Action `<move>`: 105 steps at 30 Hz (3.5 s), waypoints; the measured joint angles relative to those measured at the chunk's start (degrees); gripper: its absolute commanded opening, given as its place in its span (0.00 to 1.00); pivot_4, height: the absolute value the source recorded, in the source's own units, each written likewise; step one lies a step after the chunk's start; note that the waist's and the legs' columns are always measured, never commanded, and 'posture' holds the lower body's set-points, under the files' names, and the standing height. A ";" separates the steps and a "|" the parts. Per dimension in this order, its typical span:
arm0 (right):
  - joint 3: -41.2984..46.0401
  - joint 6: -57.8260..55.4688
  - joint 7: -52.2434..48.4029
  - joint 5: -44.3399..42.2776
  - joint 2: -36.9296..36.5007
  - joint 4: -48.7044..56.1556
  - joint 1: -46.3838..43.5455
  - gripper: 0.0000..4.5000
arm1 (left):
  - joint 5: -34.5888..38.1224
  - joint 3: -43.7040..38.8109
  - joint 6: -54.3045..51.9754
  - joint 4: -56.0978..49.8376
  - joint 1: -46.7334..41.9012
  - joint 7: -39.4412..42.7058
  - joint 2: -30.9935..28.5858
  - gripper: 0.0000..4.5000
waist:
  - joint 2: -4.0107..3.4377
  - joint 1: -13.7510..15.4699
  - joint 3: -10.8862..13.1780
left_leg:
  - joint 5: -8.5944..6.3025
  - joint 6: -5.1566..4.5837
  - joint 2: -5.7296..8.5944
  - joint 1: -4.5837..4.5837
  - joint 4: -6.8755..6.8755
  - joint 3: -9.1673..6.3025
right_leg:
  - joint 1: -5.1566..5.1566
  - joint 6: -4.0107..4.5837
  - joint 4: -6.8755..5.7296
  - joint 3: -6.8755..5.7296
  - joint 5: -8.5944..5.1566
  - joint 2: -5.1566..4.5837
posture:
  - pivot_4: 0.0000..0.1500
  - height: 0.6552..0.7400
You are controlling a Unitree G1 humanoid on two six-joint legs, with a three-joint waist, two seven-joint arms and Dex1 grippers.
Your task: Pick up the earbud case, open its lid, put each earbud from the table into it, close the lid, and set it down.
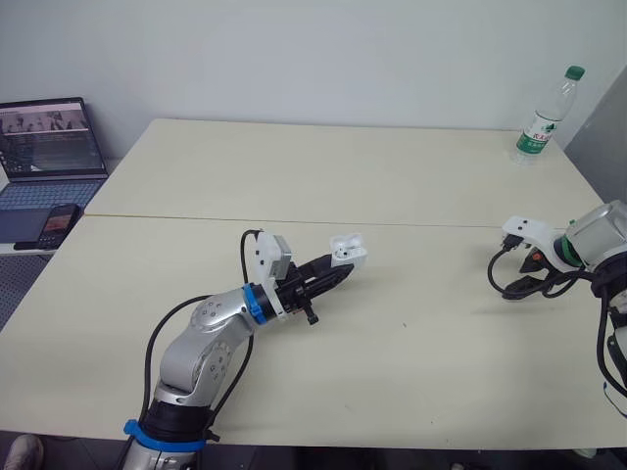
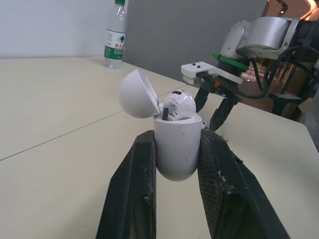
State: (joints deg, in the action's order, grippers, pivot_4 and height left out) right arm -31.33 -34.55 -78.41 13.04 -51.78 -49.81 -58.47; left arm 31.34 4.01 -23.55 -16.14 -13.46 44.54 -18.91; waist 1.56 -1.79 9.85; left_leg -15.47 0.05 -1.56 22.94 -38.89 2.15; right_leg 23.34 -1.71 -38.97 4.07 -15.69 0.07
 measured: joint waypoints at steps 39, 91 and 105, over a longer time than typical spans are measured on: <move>5.25 -3.92 -0.34 2.86 -2.41 6.72 3.52 0.68 | -0.02 0.07 0.14 0.10 0.02 0.07 -0.44 0.17 | 0.00 0.00 0.00 | 0.00 0.00 0.01 0.01 0.00 0.00 | -0.01 0.00 0.02 -0.03 0.00 0.00 | 1.00 1.00; 9.33 -24.95 6.11 -3.30 0.40 13.96 6.04 0.14 | -1.16 0.69 1.26 1.25 1.08 1.15 0.13 0.17 | 0.00 -0.07 0.00 | 0.00 0.00 0.02 0.00 0.00 0.00 | -0.02 -0.01 0.02 -0.03 -0.01 0.03 | 1.00 1.00; 11.11 -17.58 5.55 -5.06 -8.67 14.91 7.28 0.99 | -1.13 0.77 1.33 1.25 1.18 1.22 0.23 0.17 | -0.02 -0.01 0.03 | 0.00 0.00 0.01 0.02 0.02 -0.01 | -0.02 -0.02 0.07 0.01 -0.01 0.02 | 1.00 1.00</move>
State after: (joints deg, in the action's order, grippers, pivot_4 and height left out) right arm -20.22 -52.13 -72.86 7.98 -60.45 -34.90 -51.19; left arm 30.21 4.77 -22.22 -14.88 -12.28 45.76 -18.68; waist 1.54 -1.80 9.88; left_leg -15.47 0.04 -1.55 22.96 -38.87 2.14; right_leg 23.32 -1.73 -38.90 4.08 -15.70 0.09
